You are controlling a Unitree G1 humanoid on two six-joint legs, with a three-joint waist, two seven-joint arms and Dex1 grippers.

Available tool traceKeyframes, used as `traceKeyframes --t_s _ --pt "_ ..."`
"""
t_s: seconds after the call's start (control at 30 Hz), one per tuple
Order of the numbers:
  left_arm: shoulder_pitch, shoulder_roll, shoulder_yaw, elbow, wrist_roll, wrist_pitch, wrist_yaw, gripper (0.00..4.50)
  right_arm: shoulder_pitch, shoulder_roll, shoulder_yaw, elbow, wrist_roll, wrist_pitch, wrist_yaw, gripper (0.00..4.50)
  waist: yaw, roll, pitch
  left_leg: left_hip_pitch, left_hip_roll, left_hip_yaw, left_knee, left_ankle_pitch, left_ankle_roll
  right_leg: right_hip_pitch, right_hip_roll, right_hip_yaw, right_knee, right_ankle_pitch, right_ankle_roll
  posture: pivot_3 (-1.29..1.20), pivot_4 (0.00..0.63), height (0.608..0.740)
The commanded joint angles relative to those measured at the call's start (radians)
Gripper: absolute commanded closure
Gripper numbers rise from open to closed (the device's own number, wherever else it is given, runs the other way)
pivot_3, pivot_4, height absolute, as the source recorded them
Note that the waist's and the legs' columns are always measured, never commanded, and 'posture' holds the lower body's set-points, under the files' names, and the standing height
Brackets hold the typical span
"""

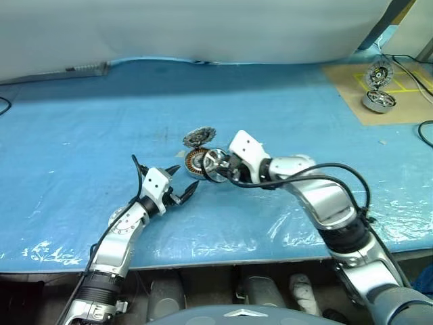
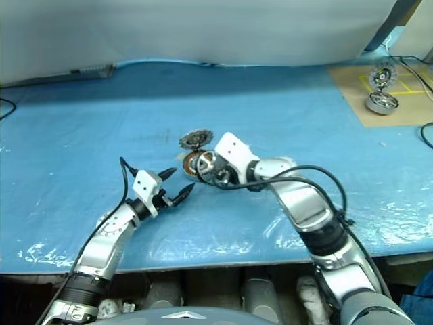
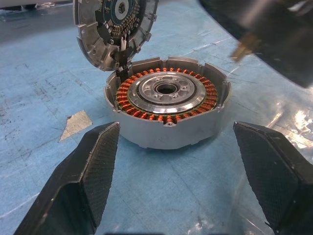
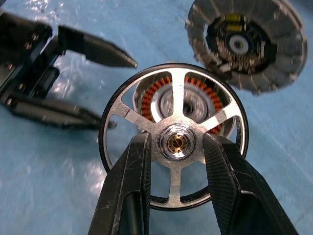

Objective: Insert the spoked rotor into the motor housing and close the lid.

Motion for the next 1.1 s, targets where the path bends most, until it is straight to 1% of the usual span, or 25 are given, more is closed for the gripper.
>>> traceKeyframes --t_s 0.03,0.13,0.27,0.53,0.73,0.8,0.83,0.87,0.9,0.97,1.07,1.1 --pt "-0.001 0.008 0.014 -0.006 0.0 -0.03 -0.001 0.52 -0.07 0.058 0.018 0.063 -0.028 -0.053 -0.055 3.25 0.0 0.0 0.0 0.0 0.0 0.0 0.0 0.0 0.0 0.0 0.0 0.0 0.0 0.0 0.0 0.0 0.15 0.74" --pt "0.0 0.006 0.015 -0.002 0.0 -0.035 0.003 0.52 -0.11 0.083 0.021 0.133 -0.043 -0.086 -0.074 3.25 0.002 0.0 0.0 -0.001 0.0 0.0 -0.001 0.0 0.0 0.0 0.0 0.0 -0.002 0.0 0.0 0.0 0.15 0.74" --pt "0.004 0.004 0.014 0.005 0.0 -0.044 0.004 0.52 -0.117 0.091 0.024 0.172 -0.047 -0.114 -0.078 3.25 0.003 0.0 0.0 -0.001 -0.001 0.0 -0.001 0.0 0.0 0.0 0.0 0.0 -0.002 0.0 0.0 0.0 0.15 0.74" --pt "-0.003 -0.001 0.013 0.023 0.0 -0.056 0.005 0.52 -0.061 0.078 0.037 0.207 -0.052 -0.144 -0.066 3.25 0.002 0.0 0.0 -0.001 0.0 0.0 -0.001 0.0 0.0 0.0 0.0 0.0 -0.001 0.0 0.0 0.0 0.15 0.74" --pt "-0.008 -0.001 0.013 0.034 0.001 -0.064 0.004 0.52 -0.036 0.088 0.042 0.214 -0.049 -0.158 -0.059 3.25 0.003 0.0 0.0 -0.001 0.0 0.0 -0.001 0.0 0.0 0.0 0.0 0.0 -0.001 0.0 0.0 0.0 0.15 0.74" --pt "-0.01 -0.001 0.013 0.035 0.002 -0.065 0.004 0.52 -0.039 0.097 0.041 0.224 -0.052 -0.159 -0.067 2.53 0.002 0.0 0.0 -0.001 0.0 0.0 -0.001 0.0 0.0 0.0 0.0 0.0 -0.001 0.0 0.0 0.0 0.15 0.74" --pt "-0.01 -0.002 0.013 0.036 0.002 -0.066 0.004 0.52 -0.042 0.099 0.039 0.227 -0.056 -0.161 -0.074 2.36 0.002 0.0 0.0 -0.001 0.0 0.0 -0.001 0.0 0.0 0.0 0.0 0.0 -0.001 0.0 0.0 0.0 0.15 0.74" --pt "-0.01 -0.002 0.013 0.036 0.002 -0.067 0.004 0.52 -0.045 0.101 0.036 0.228 -0.062 -0.163 -0.082 2.1 0.002 0.0 0.0 -0.001 0.0 0.0 -0.001 0.0 0.0 0.0 0.0 0.0 -0.001 0.0 0.0 0.0 0.15 0.74" --pt "-0.01 -0.002 0.013 0.036 0.002 -0.068 0.005 0.52 -0.049 0.101 0.032 0.228 -0.066 -0.164 -0.087 1.7 0.002 0.0 0.0 -0.001 0.0 0.0 -0.001 0.0 0.0 0.0 0.0 0.0 -0.001 0.0 0.0 0.0 0.15 0.74" --pt "-0.01 -0.002 0.012 0.037 0.002 -0.07 0.005 0.52 -0.06 0.095 0.011 0.207 -0.059 -0.15 -0.086 1.08 0.002 0.0 0.0 -0.001 0.0 0.0 -0.001 0.0 0.0 0.0 0.0 0.0 -0.001 0.0 0.0 0.0 0.15 0.74" --pt "-0.011 -0.001 0.012 0.04 0.003 -0.071 0.006 0.52 -0.069 0.105 -0.049 0.167 -0.025 -0.108 -0.094 1.08 0.003 0.0 0.0 -0.001 0.0 0.0 -0.001 0.0 0.0 0.0 0.0 0.0 -0.001 0.0 0.0 0.0 0.15 0.74" --pt "-0.011 -0.001 0.013 0.04 0.003 -0.071 0.006 0.52 -0.068 0.114 -0.068 0.159 -0.016 -0.098 -0.102 1.25 0.003 0.0 0.0 -0.001 0.0 0.0 -0.001 0.0 0.0 0.0 0.0 0.0 -0.001 0.0 0.0 0.0 0.15 0.74"
